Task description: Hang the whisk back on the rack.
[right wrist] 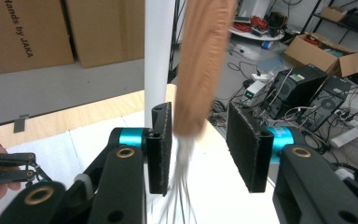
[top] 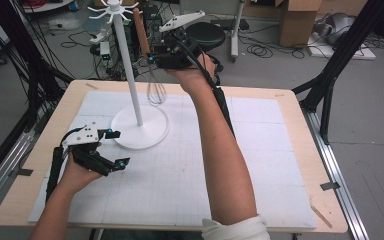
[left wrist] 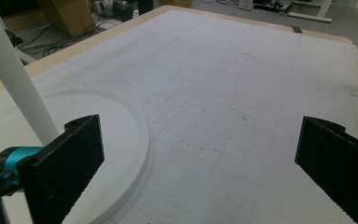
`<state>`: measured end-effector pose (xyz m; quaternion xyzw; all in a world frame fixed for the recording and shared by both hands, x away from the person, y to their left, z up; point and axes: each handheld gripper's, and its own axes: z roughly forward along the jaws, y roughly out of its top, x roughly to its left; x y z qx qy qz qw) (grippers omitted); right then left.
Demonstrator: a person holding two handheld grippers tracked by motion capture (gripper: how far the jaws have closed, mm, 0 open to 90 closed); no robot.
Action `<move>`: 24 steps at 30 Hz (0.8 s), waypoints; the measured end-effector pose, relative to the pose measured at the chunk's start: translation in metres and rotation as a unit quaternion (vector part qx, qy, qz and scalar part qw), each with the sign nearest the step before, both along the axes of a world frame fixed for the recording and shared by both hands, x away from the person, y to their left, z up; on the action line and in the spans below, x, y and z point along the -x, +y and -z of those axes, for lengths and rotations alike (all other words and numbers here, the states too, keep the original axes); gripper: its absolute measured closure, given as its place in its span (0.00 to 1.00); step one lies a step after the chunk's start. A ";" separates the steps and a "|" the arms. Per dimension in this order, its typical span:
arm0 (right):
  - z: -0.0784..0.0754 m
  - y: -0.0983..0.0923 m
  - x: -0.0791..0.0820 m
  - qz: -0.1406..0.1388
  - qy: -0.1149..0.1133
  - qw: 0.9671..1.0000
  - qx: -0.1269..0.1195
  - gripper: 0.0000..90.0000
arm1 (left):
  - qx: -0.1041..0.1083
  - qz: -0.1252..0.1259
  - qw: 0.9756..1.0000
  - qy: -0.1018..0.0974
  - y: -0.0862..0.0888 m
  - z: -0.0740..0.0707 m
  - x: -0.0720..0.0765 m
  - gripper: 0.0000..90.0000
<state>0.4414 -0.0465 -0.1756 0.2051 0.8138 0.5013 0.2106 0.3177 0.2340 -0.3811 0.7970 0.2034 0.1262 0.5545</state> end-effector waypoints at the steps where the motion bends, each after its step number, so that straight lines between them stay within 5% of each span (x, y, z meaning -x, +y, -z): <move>1: 0.000 0.000 0.001 -0.001 -0.003 1.000 -0.001 0.65 | 0.000 0.000 1.000 0.000 0.000 0.000 0.000 0.02; 13: -0.003 -0.022 0.018 -0.007 -0.017 1.000 -0.013 0.58 | -0.002 0.000 1.000 0.000 -0.001 0.000 0.000 0.02; 24: 0.018 -0.057 0.032 -0.010 -0.009 1.000 -0.028 0.53 | -0.003 0.000 1.000 -0.001 -0.002 0.000 0.000 0.02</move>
